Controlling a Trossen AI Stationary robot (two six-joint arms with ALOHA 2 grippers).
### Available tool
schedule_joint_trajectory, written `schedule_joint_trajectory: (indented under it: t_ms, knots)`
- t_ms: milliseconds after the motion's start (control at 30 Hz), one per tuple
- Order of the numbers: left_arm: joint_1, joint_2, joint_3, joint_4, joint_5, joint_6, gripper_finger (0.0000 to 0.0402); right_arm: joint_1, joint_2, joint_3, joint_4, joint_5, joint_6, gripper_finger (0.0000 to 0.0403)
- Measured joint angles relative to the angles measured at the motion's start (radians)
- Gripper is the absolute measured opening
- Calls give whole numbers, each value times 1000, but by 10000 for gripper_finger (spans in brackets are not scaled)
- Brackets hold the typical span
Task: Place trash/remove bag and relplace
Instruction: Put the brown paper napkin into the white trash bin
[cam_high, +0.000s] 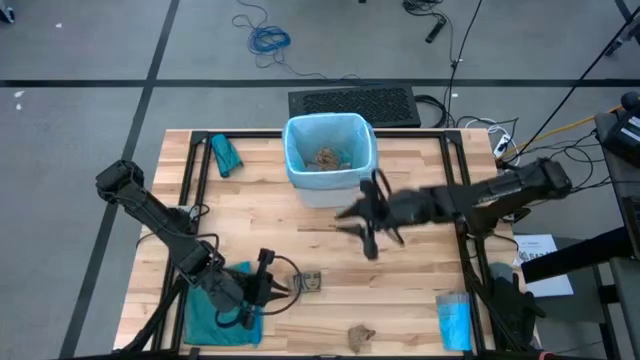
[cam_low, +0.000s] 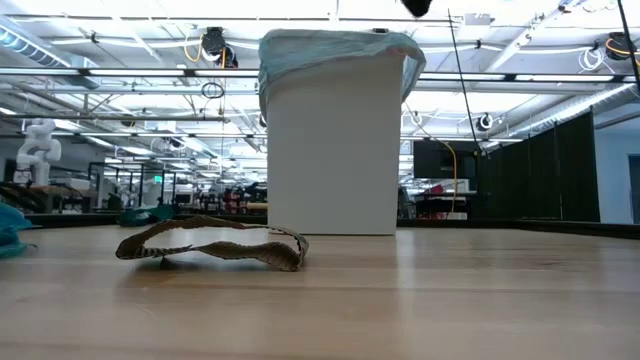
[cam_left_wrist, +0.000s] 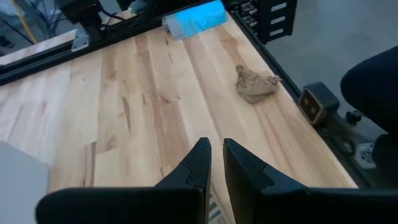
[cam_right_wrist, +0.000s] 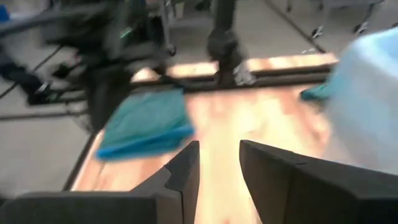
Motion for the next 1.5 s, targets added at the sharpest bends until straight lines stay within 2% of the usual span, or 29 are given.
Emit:
schedule_joint_trajectory:
  t_ms: [200, 333, 633, 800, 1033, 1300, 1500]
  knots:
    - [23, 0, 0, 4, -2, -3, 40, 180, 23, 0, -174, 91, 199, 96]
    - [32, 0, 0, 4, -2, -3, 40, 270, 96, 0, -192, 156, 313, 96]
    - [35, 0, 0, 20, -1, -4, 40, 398, 331, 0, -151, 147, 498, 96]
    - [36, 0, 0, 21, -1, -4, 40, 470, 399, 0, -132, 142, 568, 97]
    - [36, 0, 0, 24, -1, -4, 40, 518, 437, -1, -27, 144, 571, 131]
    - [36, 0, 0, 26, 0, -28, 40, 536, 542, -1, -28, 64, 656, 193]
    - [36, 0, 0, 25, 0, -30, 40, 534, 574, -1, 45, 65, 675, 211]
